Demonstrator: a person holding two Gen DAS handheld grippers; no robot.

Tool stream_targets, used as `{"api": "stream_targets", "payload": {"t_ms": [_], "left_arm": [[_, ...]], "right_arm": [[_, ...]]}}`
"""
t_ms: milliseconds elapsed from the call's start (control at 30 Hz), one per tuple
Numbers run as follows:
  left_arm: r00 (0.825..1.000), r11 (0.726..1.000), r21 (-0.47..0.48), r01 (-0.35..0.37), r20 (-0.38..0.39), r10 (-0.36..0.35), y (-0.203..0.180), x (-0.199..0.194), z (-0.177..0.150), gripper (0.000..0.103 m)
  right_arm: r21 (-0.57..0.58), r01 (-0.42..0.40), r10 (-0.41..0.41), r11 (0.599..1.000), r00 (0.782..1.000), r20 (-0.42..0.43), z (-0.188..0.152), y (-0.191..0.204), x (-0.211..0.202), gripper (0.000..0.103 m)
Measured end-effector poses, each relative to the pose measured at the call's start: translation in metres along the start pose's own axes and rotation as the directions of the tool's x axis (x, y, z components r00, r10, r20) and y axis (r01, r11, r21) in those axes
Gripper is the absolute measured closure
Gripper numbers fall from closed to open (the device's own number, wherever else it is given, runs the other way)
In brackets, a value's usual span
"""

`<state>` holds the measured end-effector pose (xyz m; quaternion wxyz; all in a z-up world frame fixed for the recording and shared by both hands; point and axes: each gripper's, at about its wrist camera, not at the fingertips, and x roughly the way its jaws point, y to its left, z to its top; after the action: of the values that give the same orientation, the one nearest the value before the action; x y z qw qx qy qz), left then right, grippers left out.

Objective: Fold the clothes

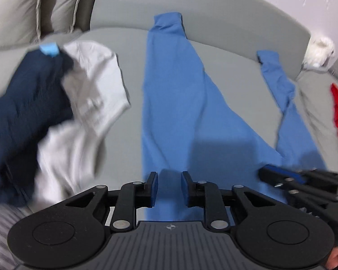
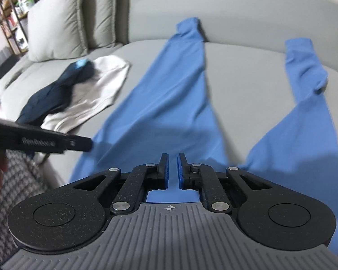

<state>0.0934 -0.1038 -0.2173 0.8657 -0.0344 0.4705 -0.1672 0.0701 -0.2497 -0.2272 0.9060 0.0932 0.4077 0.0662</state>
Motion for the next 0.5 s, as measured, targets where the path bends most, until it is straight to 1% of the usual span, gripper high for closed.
{"api": "stream_targets", "payload": {"t_ms": [33,100,133,167,200,267,300,367,400,433,467,500], "left_arm": [[1.0,1.0,0.01,-0.016,0.0,0.016,-0.001,0.004,-0.003,0.087],[0.999,0.998,0.033,-0.054,0.003,0.054,-0.002,0.008,-0.001,0.086],[0.997,0.996,0.044,-0.076,0.004,0.076,-0.003,0.009,0.0,0.086],[0.994,0.992,0.052,-0.113,0.0,0.113,-0.005,0.007,0.0,0.086],[0.987,0.985,0.054,-0.162,-0.004,0.163,-0.004,0.005,-0.001,0.098],[0.967,0.966,0.05,-0.255,-0.014,0.256,-0.002,0.0,-0.002,0.098],[0.965,0.965,0.007,-0.263,-0.02,0.263,0.005,-0.004,-0.001,0.098],[0.98,0.98,-0.029,-0.198,-0.003,0.198,0.006,-0.012,0.003,0.099],[0.985,0.985,-0.012,-0.172,0.018,0.172,0.001,-0.014,0.003,0.099],[0.989,0.99,0.019,-0.141,0.038,0.14,-0.006,-0.015,0.001,0.099],[0.992,0.992,0.051,-0.116,0.051,0.113,-0.013,-0.016,0.0,0.098],[0.993,0.99,0.079,-0.119,0.032,0.117,-0.021,-0.009,-0.002,0.093]], "right_arm": [[0.001,-0.007,0.007,1.0,1.0,-0.011,-0.005,0.002,0.001,0.09],[-0.023,0.016,-0.017,1.0,0.999,-0.05,-0.01,0.013,0.015,0.091],[-0.039,0.051,-0.053,0.998,0.996,-0.067,-0.014,0.013,0.021,0.095],[-0.055,0.084,-0.088,0.995,0.994,-0.071,-0.018,0.012,0.02,0.099],[-0.059,0.116,-0.12,0.992,0.99,-0.071,-0.019,0.008,0.016,0.1],[-0.055,0.183,-0.187,0.982,0.98,-0.075,-0.02,-0.002,0.007,0.103],[-0.044,0.198,-0.201,0.979,0.977,-0.078,-0.021,-0.006,0.003,0.103],[-0.015,0.196,-0.196,0.981,0.977,-0.086,-0.021,-0.017,-0.007,0.103],[-0.02,0.203,-0.204,0.979,0.976,-0.083,-0.021,-0.017,-0.009,0.103],[-0.021,0.199,-0.2,0.98,0.977,-0.071,-0.02,-0.015,-0.013,0.098],[-0.014,0.187,-0.188,0.982,0.981,-0.053,-0.018,-0.012,-0.015,0.096],[-0.004,0.173,-0.173,0.985,0.984,-0.043,-0.018,-0.01,-0.015,0.096]]}}
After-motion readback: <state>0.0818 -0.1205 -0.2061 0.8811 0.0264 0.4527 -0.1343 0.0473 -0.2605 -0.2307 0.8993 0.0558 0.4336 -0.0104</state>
